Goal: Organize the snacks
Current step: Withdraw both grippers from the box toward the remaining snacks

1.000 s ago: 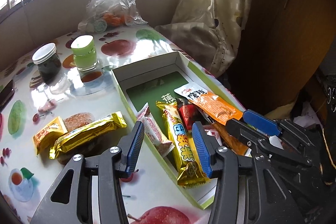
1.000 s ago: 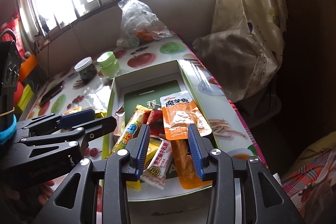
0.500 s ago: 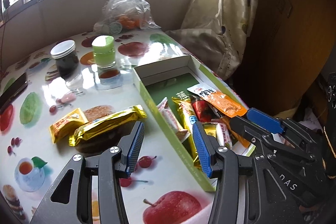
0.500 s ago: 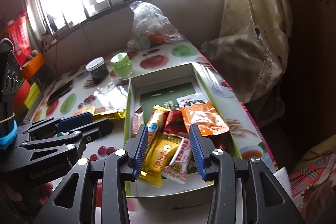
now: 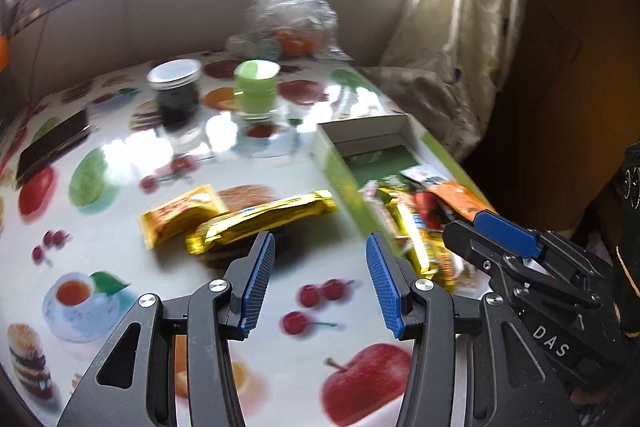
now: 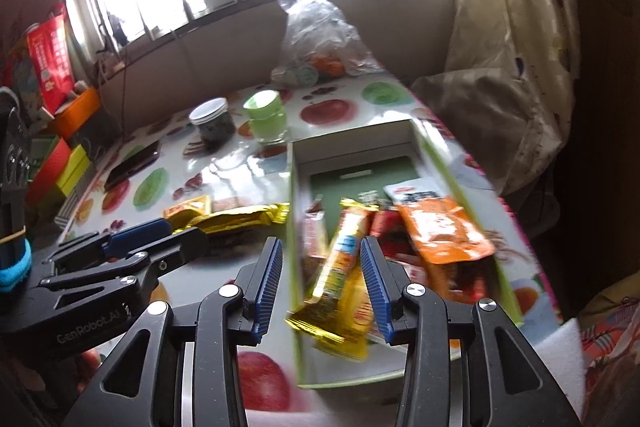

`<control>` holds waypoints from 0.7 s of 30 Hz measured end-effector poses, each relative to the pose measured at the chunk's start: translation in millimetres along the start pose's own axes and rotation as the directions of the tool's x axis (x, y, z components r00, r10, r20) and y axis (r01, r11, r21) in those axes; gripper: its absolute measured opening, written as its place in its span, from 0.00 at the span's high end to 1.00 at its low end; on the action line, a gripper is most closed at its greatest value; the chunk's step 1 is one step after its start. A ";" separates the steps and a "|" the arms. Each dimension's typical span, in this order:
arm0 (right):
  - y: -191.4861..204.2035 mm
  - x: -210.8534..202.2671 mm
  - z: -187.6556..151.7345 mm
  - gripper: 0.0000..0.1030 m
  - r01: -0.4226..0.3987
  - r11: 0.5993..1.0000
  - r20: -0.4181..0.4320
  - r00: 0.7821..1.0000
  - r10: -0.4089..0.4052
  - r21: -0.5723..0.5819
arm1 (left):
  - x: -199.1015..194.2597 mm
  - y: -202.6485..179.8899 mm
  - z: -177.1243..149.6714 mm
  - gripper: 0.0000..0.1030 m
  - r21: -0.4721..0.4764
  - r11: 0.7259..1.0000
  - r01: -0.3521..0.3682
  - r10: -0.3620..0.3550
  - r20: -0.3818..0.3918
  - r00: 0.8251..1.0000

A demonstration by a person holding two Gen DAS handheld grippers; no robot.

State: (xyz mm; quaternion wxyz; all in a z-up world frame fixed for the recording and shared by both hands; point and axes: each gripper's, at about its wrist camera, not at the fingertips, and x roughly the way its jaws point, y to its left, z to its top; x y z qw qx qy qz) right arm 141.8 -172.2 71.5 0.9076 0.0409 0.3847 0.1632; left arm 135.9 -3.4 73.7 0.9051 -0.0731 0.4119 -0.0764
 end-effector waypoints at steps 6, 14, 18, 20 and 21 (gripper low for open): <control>24.8 25.5 3.7 0.61 -0.045 0.999 -0.045 0.998 0.045 -0.006 | -9.1 41.0 -7.8 0.52 -0.089 0.995 -0.035 0.036 0.012 0.999; 55.2 56.5 8.9 0.61 -0.112 0.994 -0.109 0.988 0.111 0.002 | -10.0 79.3 -14.8 0.52 -0.158 0.984 -0.079 0.081 0.007 0.997; 64.5 79.3 14.1 0.61 -0.105 0.993 -0.140 0.984 0.111 0.045 | -8.2 91.3 -18.3 0.52 -0.179 0.980 -0.088 0.090 0.000 0.996; 68.1 89.9 16.2 0.61 -0.064 0.997 -0.158 0.985 0.071 0.051 | -7.2 97.9 -19.9 0.52 -0.189 0.977 -0.094 0.095 -0.005 0.995; 70.7 94.7 16.8 0.61 -0.042 0.998 -0.165 0.985 0.048 0.041 | -7.2 100.9 -20.7 0.52 -0.193 0.977 -0.096 0.097 -0.007 0.995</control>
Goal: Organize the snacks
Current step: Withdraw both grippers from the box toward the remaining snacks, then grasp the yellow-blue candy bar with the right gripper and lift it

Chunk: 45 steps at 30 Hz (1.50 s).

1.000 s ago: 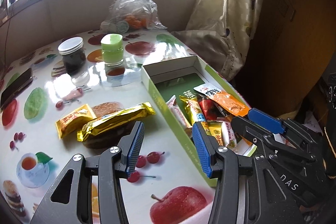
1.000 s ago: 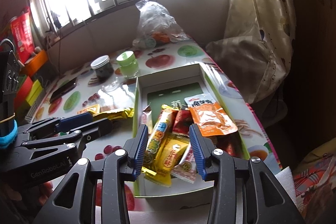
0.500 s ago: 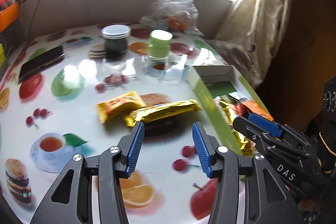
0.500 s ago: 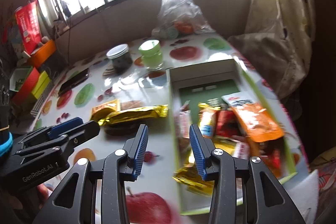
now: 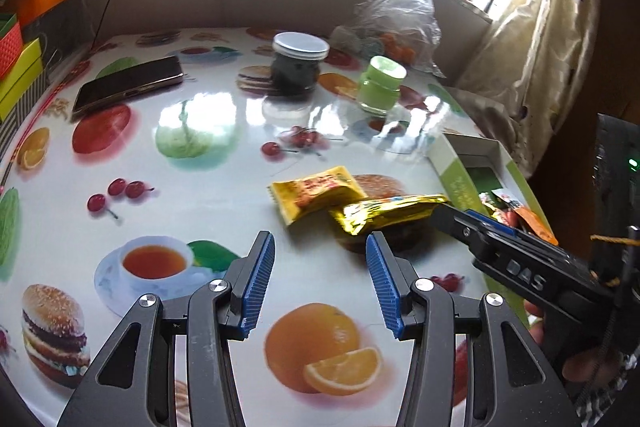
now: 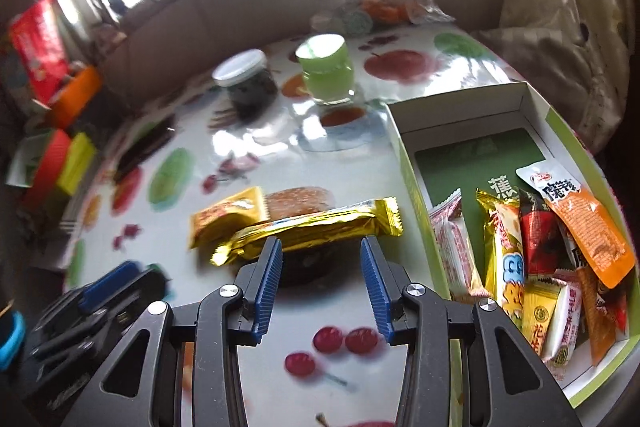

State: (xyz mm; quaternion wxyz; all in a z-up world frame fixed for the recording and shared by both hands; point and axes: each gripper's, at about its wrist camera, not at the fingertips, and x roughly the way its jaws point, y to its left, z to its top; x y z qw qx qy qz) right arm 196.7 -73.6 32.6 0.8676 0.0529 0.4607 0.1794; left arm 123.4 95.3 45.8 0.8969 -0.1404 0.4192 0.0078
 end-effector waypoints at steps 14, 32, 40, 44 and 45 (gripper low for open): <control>10.6 38.4 17.9 0.50 0.049 0.996 -0.028 0.999 -0.047 0.079 | 7.1 30.8 3.5 0.52 -0.037 0.999 -0.014 0.013 -0.013 1.000; 23.6 38.8 -3.9 0.55 0.114 0.989 -0.035 0.992 -0.118 -0.098 | 34.9 23.7 22.0 0.52 0.088 0.996 0.001 0.004 -0.059 0.998; 8.2 28.1 -10.2 0.77 0.123 0.990 -0.020 0.992 -0.124 -0.067 | 51.6 9.4 35.0 0.52 0.199 0.980 0.011 0.005 -0.076 0.997; 6.7 24.4 -14.3 0.77 0.107 0.992 -0.021 0.994 -0.109 -0.072 | 60.8 2.6 39.5 0.52 0.247 0.969 0.021 0.002 -0.092 0.996; 6.4 24.0 -14.6 0.77 0.105 0.992 -0.022 0.994 -0.107 -0.071 | 62.6 0.6 40.2 0.51 0.260 0.965 0.028 -0.004 -0.095 0.995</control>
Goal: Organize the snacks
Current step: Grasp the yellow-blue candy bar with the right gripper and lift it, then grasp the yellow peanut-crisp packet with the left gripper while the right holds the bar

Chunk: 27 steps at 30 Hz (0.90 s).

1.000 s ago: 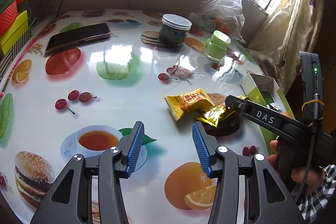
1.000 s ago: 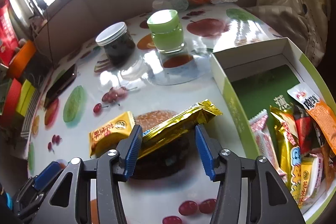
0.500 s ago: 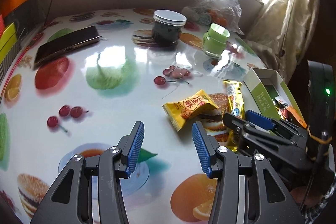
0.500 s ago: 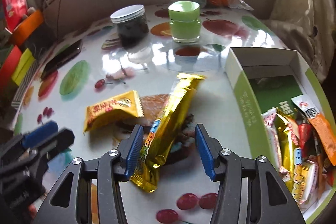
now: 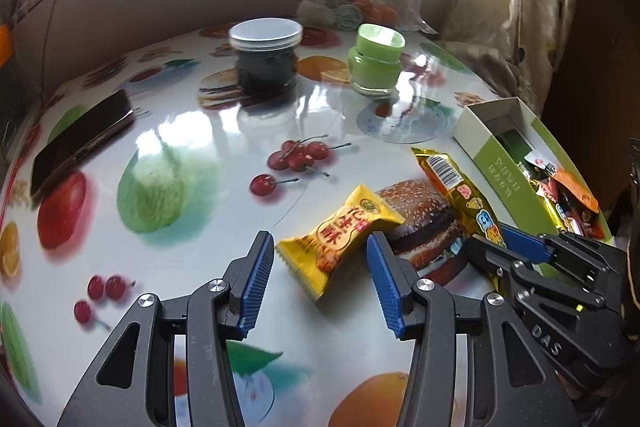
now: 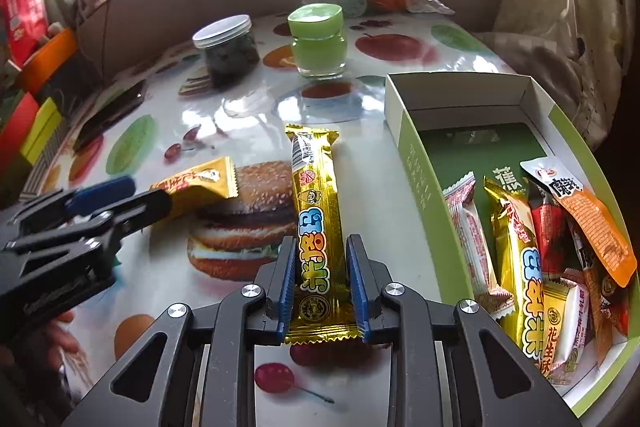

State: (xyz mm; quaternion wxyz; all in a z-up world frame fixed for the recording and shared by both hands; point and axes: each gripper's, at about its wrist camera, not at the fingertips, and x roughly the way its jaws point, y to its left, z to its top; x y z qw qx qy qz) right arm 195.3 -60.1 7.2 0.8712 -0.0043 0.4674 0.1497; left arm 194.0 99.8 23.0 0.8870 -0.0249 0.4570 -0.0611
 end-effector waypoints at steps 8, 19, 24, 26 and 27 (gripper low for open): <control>-1.1 -1.9 -1.9 0.77 -0.011 1.000 0.001 1.000 0.011 0.006 | 12.8 -2.8 4.5 0.51 0.043 0.999 -0.007 0.008 -0.027 1.000; -2.9 -2.1 -1.6 0.77 -0.023 1.000 0.001 1.000 0.023 0.008 | 18.3 -15.7 8.7 0.51 0.140 0.990 0.014 -0.007 -0.049 0.999; -2.9 -1.9 -2.0 0.77 -0.021 1.000 0.002 1.000 0.021 0.010 | 13.3 -6.4 14.4 0.51 0.124 0.992 0.014 -0.011 -0.028 1.000; -2.8 -2.0 -2.0 0.77 -0.020 1.000 0.001 1.000 0.020 0.007 | 16.0 -9.4 15.1 0.51 0.140 0.989 0.036 -0.031 -0.039 0.999; -3.1 -2.1 -2.0 0.77 -0.021 1.000 0.001 1.000 0.021 0.007 | 17.8 -11.9 15.1 0.51 0.148 0.988 0.051 -0.044 -0.046 0.998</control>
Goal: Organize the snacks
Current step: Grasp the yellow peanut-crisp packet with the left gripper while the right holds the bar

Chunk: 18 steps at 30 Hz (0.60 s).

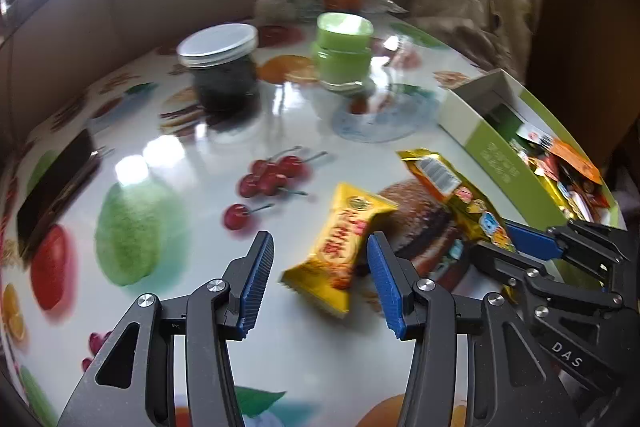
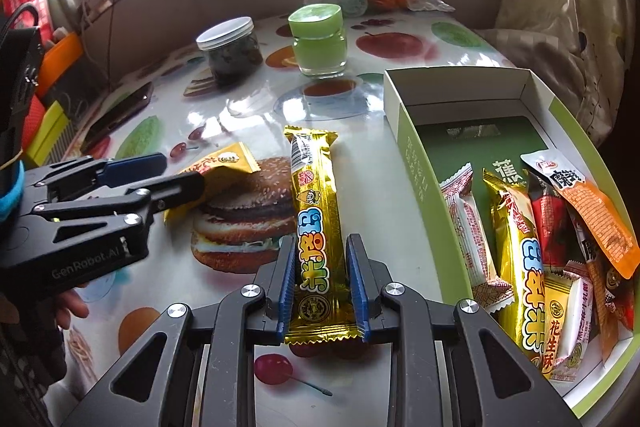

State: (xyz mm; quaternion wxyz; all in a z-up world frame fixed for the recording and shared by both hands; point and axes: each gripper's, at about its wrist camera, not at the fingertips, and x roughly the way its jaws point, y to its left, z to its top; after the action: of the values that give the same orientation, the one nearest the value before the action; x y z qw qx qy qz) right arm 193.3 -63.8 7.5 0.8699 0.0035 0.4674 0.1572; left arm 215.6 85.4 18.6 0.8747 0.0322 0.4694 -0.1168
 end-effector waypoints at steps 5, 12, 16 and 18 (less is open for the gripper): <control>-1.1 -0.3 0.1 0.77 -0.002 1.000 0.000 1.000 0.002 0.001 | 13.5 -9.2 4.1 0.51 0.019 1.000 0.013 -0.012 -0.029 0.999; -0.4 -0.2 -0.3 0.77 -0.003 1.000 0.001 1.000 0.003 0.002 | 16.4 -4.2 4.0 0.51 -0.026 1.000 -0.009 0.008 -0.025 1.000; -0.9 -0.4 0.1 0.77 -0.004 1.000 0.000 1.000 0.004 0.003 | 16.7 -5.2 3.2 0.51 -0.029 0.999 -0.018 0.018 -0.020 1.000; -0.4 -0.4 -0.3 0.77 -0.004 1.000 0.001 1.000 0.004 0.003 | 16.7 -5.7 3.0 0.53 -0.030 0.999 -0.023 0.022 -0.018 1.000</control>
State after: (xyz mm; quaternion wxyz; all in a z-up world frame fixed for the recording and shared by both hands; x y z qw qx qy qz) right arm 192.9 -64.3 7.6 0.8698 0.0059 0.4673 0.1581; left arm 225.5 76.5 6.7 0.8721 0.0254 0.4785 -0.0995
